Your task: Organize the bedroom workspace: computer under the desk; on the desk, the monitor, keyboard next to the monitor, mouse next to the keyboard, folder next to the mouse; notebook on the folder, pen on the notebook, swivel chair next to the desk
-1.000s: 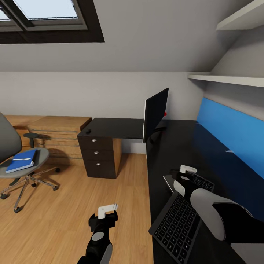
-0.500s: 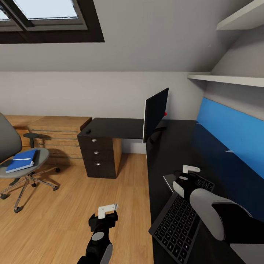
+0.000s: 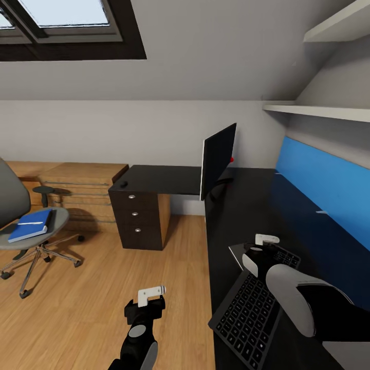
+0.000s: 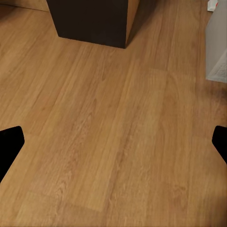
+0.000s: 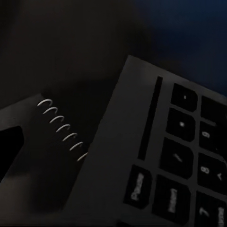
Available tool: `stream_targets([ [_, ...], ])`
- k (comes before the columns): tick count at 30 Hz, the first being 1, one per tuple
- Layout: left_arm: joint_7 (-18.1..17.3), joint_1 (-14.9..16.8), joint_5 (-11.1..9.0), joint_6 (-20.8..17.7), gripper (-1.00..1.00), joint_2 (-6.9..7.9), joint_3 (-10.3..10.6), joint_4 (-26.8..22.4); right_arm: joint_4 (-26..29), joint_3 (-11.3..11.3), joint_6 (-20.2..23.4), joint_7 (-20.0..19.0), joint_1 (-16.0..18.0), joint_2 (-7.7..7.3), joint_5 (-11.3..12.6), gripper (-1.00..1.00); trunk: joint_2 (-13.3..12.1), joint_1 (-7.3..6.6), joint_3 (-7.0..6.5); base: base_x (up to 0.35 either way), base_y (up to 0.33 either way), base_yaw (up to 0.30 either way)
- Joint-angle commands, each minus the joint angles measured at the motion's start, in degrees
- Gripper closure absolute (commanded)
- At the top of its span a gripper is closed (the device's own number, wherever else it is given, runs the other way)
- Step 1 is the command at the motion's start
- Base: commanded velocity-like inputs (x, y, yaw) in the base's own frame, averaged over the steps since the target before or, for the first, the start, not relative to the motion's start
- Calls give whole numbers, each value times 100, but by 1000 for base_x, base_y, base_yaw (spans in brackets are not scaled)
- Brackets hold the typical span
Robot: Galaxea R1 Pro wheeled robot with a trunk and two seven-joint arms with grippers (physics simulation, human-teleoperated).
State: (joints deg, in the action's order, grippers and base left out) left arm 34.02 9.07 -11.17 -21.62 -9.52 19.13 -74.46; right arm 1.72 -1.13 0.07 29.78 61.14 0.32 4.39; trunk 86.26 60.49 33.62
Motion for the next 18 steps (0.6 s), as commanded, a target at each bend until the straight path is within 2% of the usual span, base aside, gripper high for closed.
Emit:
stream_targets([
  [1, 44, 5, -43, -17, -100, 2, 11, -7, 8, -20, 94, 14, 3, 0, 45, -100, 3, 0, 6, 0, 0, 0],
  [8, 50, 7, -52, -17, -100, 2, 12, -9, 17, -27, 485, 10, 3, -8, 45, -100, 3, 0, 6, 0, 0, 0],
  [14, 52, 7, -52, -19, -100, -1, 12, -15, 15, -29, 571, 19, 3, -22, 45, -100, 3, 0, 6, 0, 0, 0],
  [18, 52, 7, -52, -18, -100, 0, 12, -16, 35, -28, 840, 20, 3, -29, 45, -100, 3, 0, 6, 0, 0, 0],
])
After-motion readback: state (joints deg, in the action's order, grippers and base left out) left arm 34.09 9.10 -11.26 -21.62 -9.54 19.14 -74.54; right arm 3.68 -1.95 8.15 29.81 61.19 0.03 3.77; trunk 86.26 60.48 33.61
